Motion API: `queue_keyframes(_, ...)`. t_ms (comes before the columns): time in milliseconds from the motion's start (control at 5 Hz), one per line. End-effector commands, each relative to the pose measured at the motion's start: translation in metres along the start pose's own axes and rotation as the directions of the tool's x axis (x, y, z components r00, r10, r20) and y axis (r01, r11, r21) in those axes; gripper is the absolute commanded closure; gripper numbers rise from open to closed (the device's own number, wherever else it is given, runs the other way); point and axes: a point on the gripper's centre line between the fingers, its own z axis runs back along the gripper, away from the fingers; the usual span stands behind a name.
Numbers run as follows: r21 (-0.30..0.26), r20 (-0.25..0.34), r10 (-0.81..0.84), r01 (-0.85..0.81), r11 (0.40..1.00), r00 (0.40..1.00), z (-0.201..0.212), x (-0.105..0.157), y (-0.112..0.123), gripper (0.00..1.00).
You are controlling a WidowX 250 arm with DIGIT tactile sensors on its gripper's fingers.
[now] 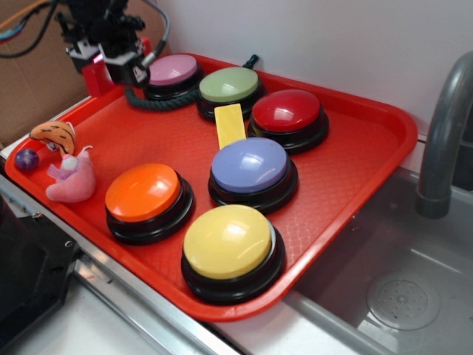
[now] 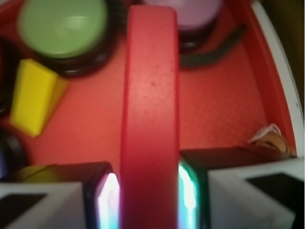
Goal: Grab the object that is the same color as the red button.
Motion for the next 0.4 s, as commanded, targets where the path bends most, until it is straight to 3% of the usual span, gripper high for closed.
queue_keyframes(0, -0.002, 0.105, -0.211, 0.212, 0.977, 0.972, 0.0409, 0.01, -0.0324, 1.0)
queue_keyframes(200, -0.005, 0.074, -0.186, 0.187, 0.982, 0.98, 0.0401, 0.0139, -0.0254, 1.0)
